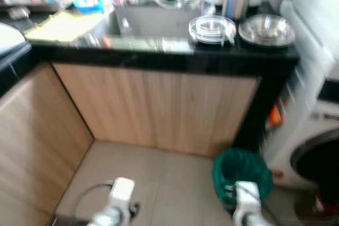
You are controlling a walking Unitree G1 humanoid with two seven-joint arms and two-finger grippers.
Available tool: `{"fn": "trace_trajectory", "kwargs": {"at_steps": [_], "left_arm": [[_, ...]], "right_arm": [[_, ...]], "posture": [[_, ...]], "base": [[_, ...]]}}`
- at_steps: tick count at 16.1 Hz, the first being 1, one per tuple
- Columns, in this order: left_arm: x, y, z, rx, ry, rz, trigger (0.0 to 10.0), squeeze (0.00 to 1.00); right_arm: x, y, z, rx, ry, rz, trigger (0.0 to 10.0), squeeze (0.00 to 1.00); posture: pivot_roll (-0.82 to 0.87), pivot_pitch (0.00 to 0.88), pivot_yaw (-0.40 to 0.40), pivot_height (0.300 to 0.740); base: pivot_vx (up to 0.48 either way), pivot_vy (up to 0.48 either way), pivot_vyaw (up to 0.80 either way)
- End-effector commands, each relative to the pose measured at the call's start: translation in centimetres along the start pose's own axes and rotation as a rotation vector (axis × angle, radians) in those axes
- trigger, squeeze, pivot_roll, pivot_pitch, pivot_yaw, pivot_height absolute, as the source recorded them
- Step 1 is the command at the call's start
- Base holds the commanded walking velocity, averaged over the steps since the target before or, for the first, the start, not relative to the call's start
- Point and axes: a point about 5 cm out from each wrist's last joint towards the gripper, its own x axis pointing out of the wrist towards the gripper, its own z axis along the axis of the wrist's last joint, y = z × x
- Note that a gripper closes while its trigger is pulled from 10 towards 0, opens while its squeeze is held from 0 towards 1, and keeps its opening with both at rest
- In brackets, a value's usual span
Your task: Kitchen organization
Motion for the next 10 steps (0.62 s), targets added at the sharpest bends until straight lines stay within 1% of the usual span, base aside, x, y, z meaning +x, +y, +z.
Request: {"fn": "trace_trajectory", "kwargs": {"at_steps": [1,3,8,10], "left_arm": [[-0.39,1.47,-0.79,0.01,0.028,0.039,10.0,0.0],[-0.45,1.41,-1.09,0.001,0.033,0.04,10.0,0.0],[-0.37,1.09,-1.02,-0.007,0.03,0.036,10.0,0.0],[-0.37,1.09,-1.0,-0.007,0.031,0.035,10.0,0.0]], "right_arm": [[0.24,1.25,0.17,0.01,-0.002,0.028,10.0,0.0],[0.23,1.21,0.15,0.013,-0.001,0.025,10.0,0.0],[0.2,1.0,0.14,0.011,0.001,0.024,10.0,0.0],[0.2,0.94,0.17,-0.007,0.005,0.022,10.0,0.0]], "posture": [[-0.1,0.0,0.017,0.74],[-0.1,0.0,0.015,0.74],[-0.1,0.0,0.012,0.74],[-0.1,0.0,0.011,0.74]], "base": [[0.274,0.0,0.0],[0.274,0.0,0.0],[0.274,0.0,0.0],[0.272,0.0,0.0]]}}
